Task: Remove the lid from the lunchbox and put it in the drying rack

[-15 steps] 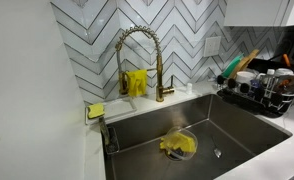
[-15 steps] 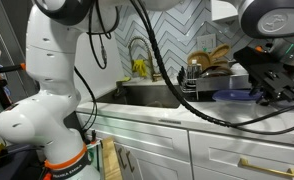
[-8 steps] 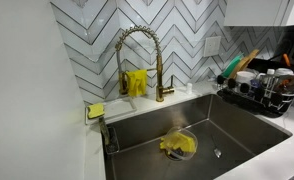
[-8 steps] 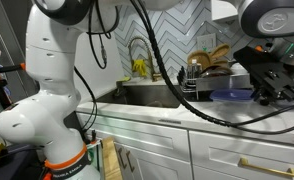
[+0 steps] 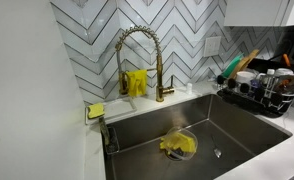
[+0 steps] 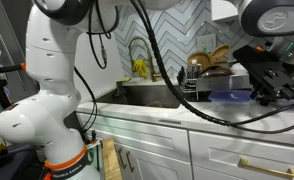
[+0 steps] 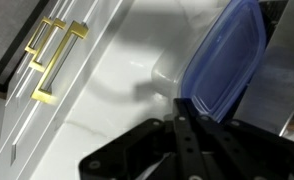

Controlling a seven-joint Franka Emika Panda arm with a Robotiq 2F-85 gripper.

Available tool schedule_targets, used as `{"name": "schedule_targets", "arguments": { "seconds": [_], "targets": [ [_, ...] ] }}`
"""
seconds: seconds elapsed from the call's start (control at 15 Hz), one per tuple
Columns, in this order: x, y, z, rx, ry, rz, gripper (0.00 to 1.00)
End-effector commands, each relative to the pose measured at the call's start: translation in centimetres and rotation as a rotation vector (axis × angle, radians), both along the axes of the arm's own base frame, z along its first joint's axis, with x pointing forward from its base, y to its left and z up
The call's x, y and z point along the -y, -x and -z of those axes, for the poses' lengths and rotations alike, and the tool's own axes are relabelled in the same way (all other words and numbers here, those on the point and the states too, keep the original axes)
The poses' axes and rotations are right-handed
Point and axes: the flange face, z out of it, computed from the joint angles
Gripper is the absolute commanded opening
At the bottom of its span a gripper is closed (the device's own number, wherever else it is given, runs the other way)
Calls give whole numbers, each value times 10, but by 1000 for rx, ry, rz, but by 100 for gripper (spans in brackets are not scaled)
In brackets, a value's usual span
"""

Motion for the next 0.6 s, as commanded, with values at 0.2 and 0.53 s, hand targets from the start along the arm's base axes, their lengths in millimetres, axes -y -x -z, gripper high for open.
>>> {"name": "schedule_targets", "arguments": {
  "seconds": [0.2, 0.53],
  "targets": [
    [-10, 24, -68, -28, -39, -16, 1],
    [-19, 37, -120, -35, -93, 72, 1]
  ]
}}
